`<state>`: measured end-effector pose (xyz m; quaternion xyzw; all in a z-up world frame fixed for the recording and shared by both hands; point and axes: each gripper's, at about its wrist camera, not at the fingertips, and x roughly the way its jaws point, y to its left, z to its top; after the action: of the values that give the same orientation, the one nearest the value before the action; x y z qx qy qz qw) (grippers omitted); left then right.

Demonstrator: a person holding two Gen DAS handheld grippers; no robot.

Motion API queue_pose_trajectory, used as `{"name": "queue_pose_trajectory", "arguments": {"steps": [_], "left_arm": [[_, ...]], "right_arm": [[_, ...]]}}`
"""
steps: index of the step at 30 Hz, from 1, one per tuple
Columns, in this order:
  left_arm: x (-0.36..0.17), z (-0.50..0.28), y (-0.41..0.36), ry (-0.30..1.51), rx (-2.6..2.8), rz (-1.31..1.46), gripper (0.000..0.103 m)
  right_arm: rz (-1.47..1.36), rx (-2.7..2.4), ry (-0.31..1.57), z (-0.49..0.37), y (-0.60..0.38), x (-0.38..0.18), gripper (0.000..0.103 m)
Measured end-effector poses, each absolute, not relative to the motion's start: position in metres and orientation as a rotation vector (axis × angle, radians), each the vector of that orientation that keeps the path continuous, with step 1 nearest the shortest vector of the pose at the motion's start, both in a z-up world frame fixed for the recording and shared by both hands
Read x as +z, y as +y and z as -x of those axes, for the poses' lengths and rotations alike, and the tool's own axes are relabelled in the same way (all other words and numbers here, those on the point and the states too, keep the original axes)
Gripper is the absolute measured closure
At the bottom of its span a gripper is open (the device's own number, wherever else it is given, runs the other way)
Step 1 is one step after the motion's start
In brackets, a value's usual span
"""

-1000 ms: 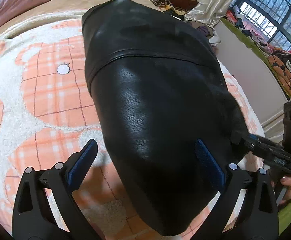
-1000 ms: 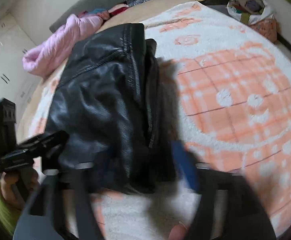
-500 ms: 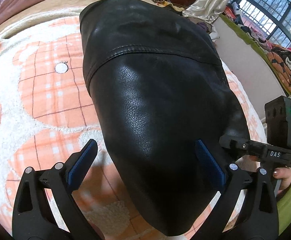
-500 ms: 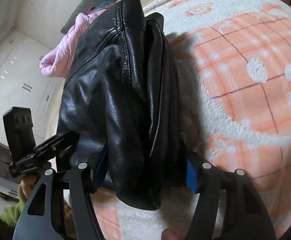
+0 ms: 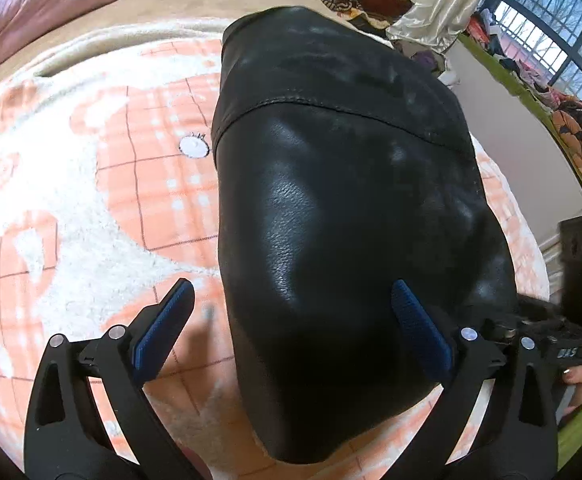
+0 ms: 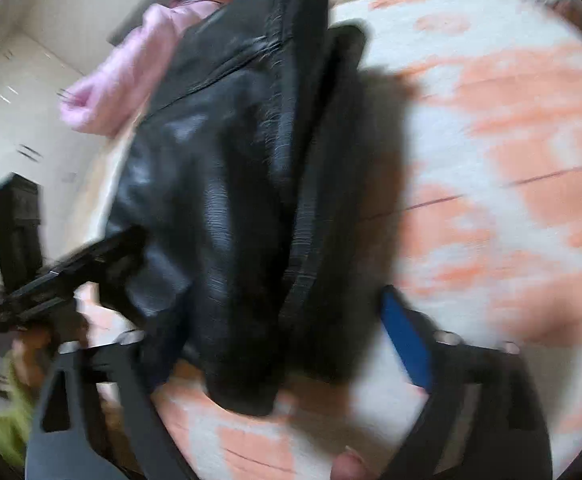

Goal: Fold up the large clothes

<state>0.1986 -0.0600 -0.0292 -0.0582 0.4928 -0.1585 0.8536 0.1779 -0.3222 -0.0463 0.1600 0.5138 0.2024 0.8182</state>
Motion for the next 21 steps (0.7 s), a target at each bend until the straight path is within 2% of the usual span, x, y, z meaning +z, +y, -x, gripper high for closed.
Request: {"name": "queue_pose_trajectory", "arguments": {"steps": [2,7,12,14,16,17,18,21], "left_arm": [[-0.027,-0.198,-0.062,1.027,-0.347,0.119,0.010],[-0.023,-0.199,-0.063,1.017,-0.327,0.100,0.010],[-0.027,-0.197,-0.067,1.024,-0.339,0.097,0.010],[-0.028,-0.197,-0.066,1.023,-0.340,0.104,0.010],[-0.028,-0.198,-0.066,1.025,-0.342,0.113,0.010],[-0.029,-0.198,-0.065,1.025,-0.342,0.116,0.010],[-0.029,-0.197,-0.065,1.025,-0.340,0.116,0.010],[-0.029,-0.195,-0.065,1.024,-0.340,0.105,0.010]], "right_arm": [[-0.304,0.408,1.050,-0.173,-0.328,-0.028,0.012],[-0.003,0.337,0.897,-0.174,-0.296,0.027,0.012],[-0.119,0.368,0.795,-0.187,-0.316,0.063,0.012],[-0.161,0.361,0.755,-0.195,-0.319,0.070,0.027],[-0.166,0.376,0.730,-0.210,-0.310,0.072,0.055],[-0.152,0.372,0.734,-0.216,-0.306,0.070,0.060],[-0.133,0.367,0.746,-0.227,-0.298,0.068,0.062],[-0.090,0.388,0.795,-0.255,-0.272,0.056,0.061]]}}
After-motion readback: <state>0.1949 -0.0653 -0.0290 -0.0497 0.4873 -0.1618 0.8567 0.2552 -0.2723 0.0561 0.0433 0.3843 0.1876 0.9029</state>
